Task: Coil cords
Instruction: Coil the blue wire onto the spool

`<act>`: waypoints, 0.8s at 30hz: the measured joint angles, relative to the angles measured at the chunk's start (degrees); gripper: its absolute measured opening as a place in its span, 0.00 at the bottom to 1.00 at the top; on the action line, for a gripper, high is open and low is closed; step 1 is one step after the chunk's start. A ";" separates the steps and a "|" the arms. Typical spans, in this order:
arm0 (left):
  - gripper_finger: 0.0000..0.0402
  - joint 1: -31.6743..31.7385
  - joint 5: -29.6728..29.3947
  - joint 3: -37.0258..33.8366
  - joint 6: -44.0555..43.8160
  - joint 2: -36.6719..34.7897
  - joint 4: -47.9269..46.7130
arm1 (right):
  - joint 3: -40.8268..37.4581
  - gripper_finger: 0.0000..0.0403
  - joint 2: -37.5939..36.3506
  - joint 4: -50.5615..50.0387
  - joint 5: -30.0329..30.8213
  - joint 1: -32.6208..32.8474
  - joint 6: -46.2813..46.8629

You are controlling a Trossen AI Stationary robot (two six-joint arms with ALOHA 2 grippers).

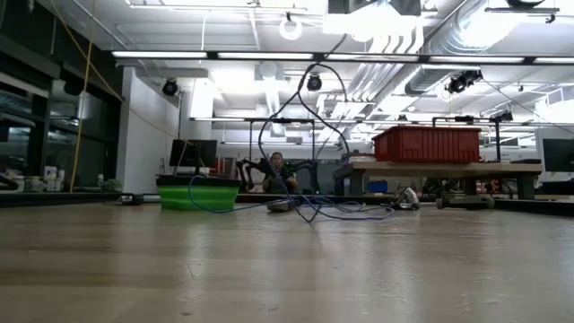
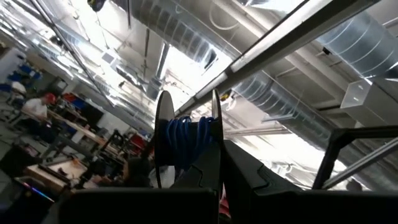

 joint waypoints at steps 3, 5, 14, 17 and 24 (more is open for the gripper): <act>0.00 0.92 0.02 0.00 0.01 -0.25 0.53 | 0.00 0.00 -0.06 -4.65 -0.03 -0.03 3.89; 0.00 1.42 -0.08 0.00 -0.04 -0.29 2.00 | -0.02 0.00 -0.04 -7.72 -0.07 0.00 6.37; 0.00 2.21 -0.75 -0.02 -1.10 -0.41 4.85 | -0.07 0.00 -0.01 -16.28 -0.44 -0.13 13.29; 0.00 1.55 -0.45 -0.02 -3.16 -0.41 4.79 | -0.07 0.00 -0.01 -14.47 2.11 -0.14 13.29; 0.00 -3.48 1.48 -0.02 -10.43 -0.47 7.83 | -0.07 0.07 0.29 -0.02 7.10 -4.03 6.98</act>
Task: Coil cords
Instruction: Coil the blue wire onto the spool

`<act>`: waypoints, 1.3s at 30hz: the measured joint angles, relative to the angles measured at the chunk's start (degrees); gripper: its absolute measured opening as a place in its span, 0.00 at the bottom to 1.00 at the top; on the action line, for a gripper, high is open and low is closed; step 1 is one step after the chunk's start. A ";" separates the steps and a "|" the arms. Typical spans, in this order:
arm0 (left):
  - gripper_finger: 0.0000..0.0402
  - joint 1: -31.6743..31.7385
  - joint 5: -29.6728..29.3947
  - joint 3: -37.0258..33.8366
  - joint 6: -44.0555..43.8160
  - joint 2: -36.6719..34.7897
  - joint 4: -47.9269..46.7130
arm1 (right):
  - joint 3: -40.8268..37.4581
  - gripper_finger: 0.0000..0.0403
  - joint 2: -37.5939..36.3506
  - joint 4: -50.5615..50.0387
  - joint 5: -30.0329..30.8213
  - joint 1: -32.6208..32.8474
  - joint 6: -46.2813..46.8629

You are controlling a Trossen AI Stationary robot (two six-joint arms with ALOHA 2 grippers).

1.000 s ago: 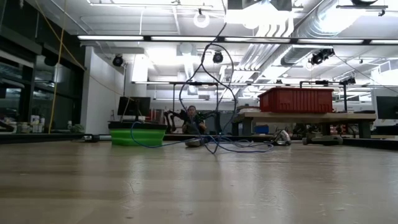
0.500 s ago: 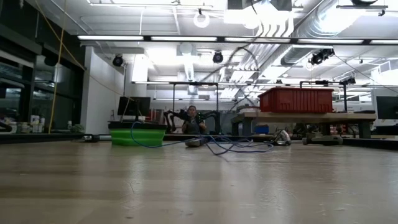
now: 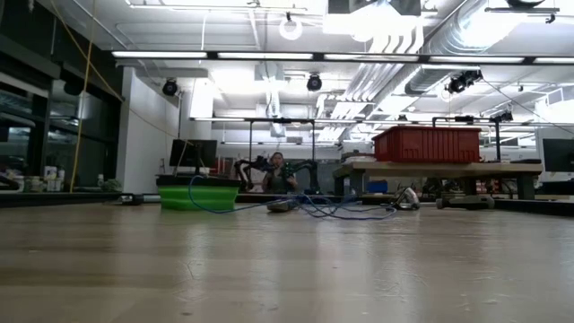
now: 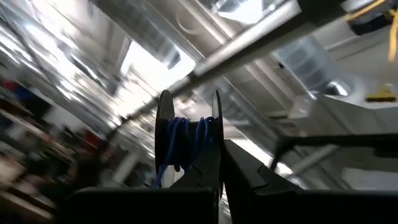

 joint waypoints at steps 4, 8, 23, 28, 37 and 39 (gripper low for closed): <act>0.00 -5.81 0.20 0.00 -0.26 0.02 -0.20 | 0.00 0.21 2.14 14.28 -4.29 -4.49 -5.00; 0.00 -10.64 0.89 0.00 0.24 0.02 -0.04 | 0.00 0.37 5.16 29.55 -14.26 -8.27 -6.81; 0.00 -17.77 2.72 0.02 5.56 0.02 2.56 | 0.00 0.47 10.58 40.45 -29.32 -10.73 -7.63; 0.00 -17.42 2.70 0.02 5.95 0.02 2.54 | 0.00 0.44 10.15 40.22 -29.63 -10.71 -7.64; 0.00 -17.23 2.07 0.02 6.36 -0.11 2.49 | 0.00 0.20 9.82 40.02 -29.67 -10.71 -7.65; 0.00 -17.23 2.06 0.02 6.39 -0.11 2.49 | 0.00 0.16 9.82 40.02 -29.67 -10.71 -7.40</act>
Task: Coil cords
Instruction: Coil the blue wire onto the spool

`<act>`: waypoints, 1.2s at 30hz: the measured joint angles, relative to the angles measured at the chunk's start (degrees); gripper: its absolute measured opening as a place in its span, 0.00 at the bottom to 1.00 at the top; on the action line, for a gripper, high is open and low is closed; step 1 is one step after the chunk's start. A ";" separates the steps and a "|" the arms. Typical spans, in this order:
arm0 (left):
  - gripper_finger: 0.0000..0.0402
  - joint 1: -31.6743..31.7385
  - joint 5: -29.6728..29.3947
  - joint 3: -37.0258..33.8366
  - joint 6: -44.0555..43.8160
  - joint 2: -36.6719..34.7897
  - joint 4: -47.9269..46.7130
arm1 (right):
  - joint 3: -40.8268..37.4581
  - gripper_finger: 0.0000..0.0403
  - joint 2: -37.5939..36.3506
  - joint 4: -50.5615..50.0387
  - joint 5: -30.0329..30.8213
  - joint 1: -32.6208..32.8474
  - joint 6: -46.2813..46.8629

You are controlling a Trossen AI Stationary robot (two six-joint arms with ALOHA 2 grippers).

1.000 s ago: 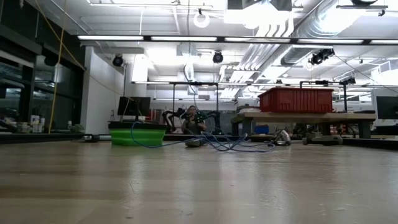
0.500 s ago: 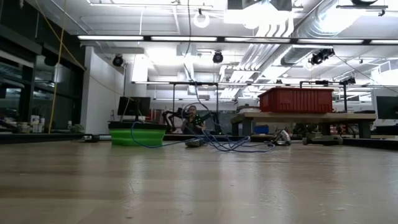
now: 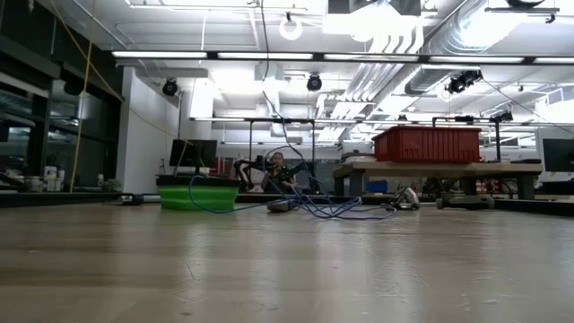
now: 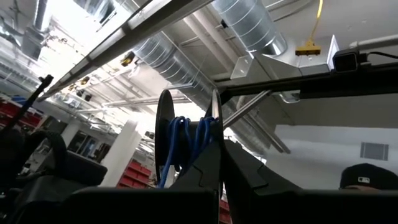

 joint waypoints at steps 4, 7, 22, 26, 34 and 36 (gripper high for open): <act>0.00 0.00 -0.66 0.00 0.00 0.00 0.00 | 0.00 0.17 -0.02 0.02 2.15 0.00 0.19; 0.00 -0.12 -0.70 0.00 0.00 0.00 0.00 | 0.00 0.20 0.00 0.00 4.37 0.00 0.18; 0.00 -0.46 -1.69 0.00 1.42 -0.02 -0.07 | 0.00 0.30 -0.01 -0.96 3.44 0.00 2.46; 0.00 -0.46 -1.84 0.00 1.45 -0.02 -0.09 | 0.00 0.30 -0.02 -1.03 2.36 0.00 2.36; 0.00 -0.46 -2.00 0.00 1.52 -0.02 -0.13 | 0.00 0.28 0.00 -0.92 2.08 0.00 2.73; 0.00 -0.46 -2.15 0.00 1.53 -0.02 -0.11 | 0.00 0.24 -0.02 -0.85 2.08 0.00 2.75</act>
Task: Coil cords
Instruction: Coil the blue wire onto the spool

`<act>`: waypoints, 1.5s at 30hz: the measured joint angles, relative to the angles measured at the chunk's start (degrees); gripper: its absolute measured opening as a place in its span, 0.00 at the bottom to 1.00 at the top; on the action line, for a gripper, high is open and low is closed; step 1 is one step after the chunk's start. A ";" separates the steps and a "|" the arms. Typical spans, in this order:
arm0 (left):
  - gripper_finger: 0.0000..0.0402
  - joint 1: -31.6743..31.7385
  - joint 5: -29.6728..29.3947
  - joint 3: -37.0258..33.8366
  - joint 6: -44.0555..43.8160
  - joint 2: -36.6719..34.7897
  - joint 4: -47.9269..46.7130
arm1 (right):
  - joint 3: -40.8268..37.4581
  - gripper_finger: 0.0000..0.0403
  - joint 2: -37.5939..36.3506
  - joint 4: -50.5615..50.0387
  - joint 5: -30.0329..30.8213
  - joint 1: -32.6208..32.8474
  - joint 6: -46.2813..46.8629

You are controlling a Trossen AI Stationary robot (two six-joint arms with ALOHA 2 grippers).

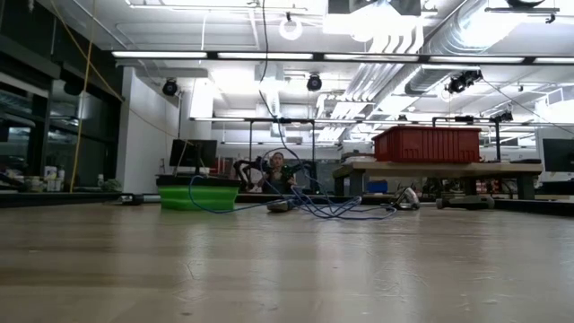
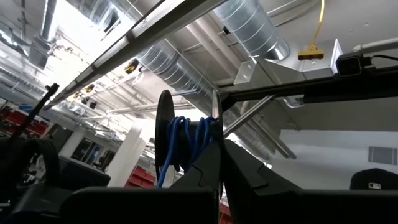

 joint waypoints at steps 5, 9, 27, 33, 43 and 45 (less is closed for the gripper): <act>0.00 -0.04 -0.08 0.00 0.98 0.00 -0.13 | 0.00 0.07 0.52 -0.02 0.00 0.00 2.40; 0.00 -0.04 -0.12 0.00 1.01 0.00 -0.26 | 0.00 0.02 1.09 0.00 0.00 0.00 3.51; 0.00 1.33 0.30 0.00 5.94 -0.15 -0.24 | 0.00 0.01 1.11 0.67 -1.59 0.53 4.68; 0.00 7.65 0.69 -0.02 8.00 -2.35 -4.13 | -0.02 0.00 -2.03 -4.97 -2.06 2.57 4.87; 0.00 11.13 5.22 -0.02 8.74 -9.16 -41.40 | -0.02 0.00 -9.03 -13.79 0.94 4.26 1.88; 0.00 10.20 5.89 -0.02 9.49 -9.93 -48.35 | -0.02 0.00 -9.74 -13.75 0.96 4.09 0.92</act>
